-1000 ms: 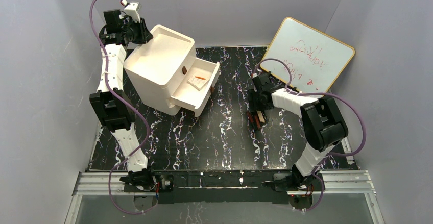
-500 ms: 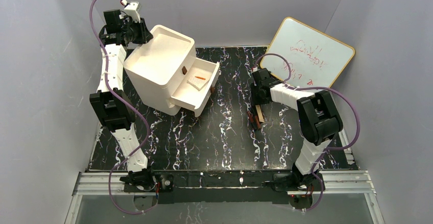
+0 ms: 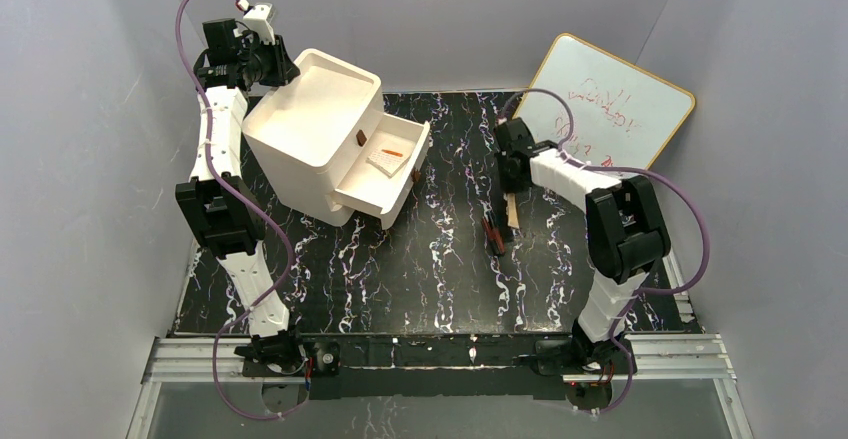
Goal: Organize the makeup
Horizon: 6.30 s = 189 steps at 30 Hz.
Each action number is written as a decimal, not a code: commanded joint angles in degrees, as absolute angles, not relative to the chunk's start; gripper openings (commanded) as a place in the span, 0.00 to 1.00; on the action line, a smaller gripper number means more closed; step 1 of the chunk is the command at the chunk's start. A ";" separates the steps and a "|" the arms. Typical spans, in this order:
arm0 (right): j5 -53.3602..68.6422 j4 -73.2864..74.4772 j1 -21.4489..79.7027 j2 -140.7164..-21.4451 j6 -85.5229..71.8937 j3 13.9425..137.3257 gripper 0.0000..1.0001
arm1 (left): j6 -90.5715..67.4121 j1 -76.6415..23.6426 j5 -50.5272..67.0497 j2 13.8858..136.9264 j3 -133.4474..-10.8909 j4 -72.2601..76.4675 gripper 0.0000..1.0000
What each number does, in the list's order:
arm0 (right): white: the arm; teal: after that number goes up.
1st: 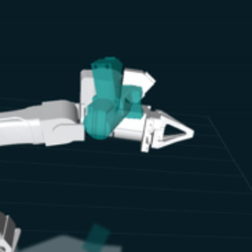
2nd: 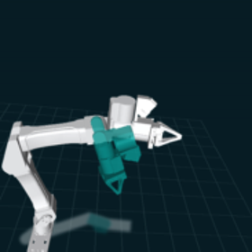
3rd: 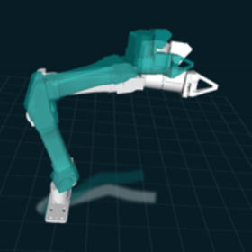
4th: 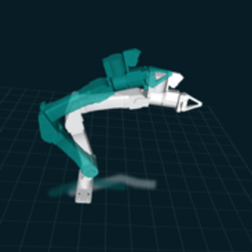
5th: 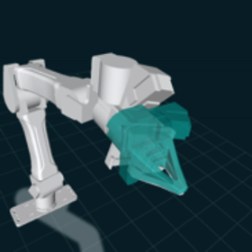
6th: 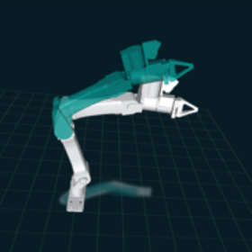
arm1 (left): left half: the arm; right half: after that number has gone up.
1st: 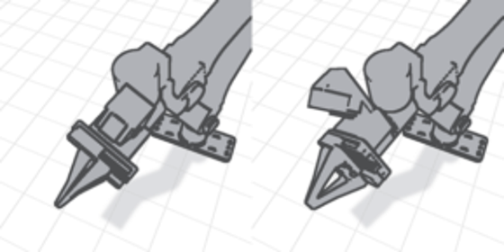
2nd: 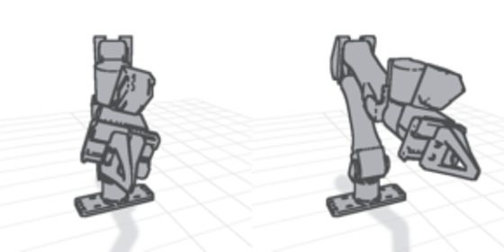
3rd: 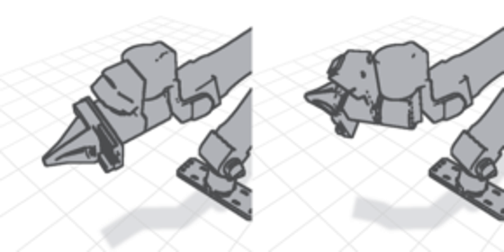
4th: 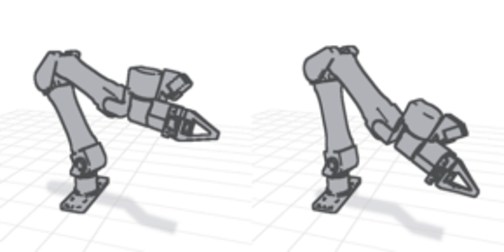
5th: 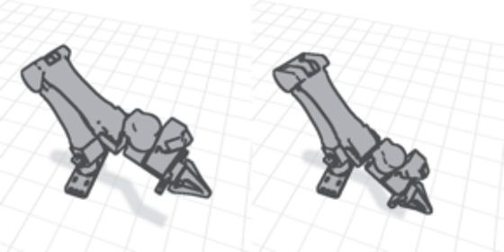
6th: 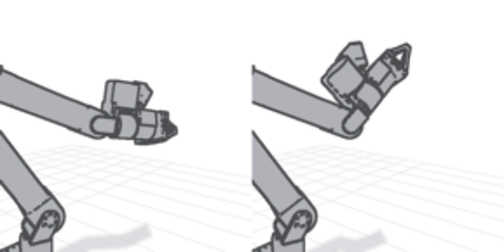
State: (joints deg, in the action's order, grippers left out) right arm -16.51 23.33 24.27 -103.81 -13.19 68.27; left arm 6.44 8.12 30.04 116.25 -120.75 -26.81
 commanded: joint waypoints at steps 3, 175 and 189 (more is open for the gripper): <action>-14.07 30.20 24.25 -100.18 -18.55 84.45 0.01 | 5.41 5.27 33.13 117.62 -118.53 -37.73 0.00; 14.98 -29.75 42.33 -138.26 2.35 101.35 0.85 | 5.99 3.37 29.73 116.11 -115.75 -38.12 0.00; 17.79 -25.57 41.94 -138.59 1.69 103.94 0.01 | 6.24 3.42 29.12 116.20 -115.59 -38.14 0.00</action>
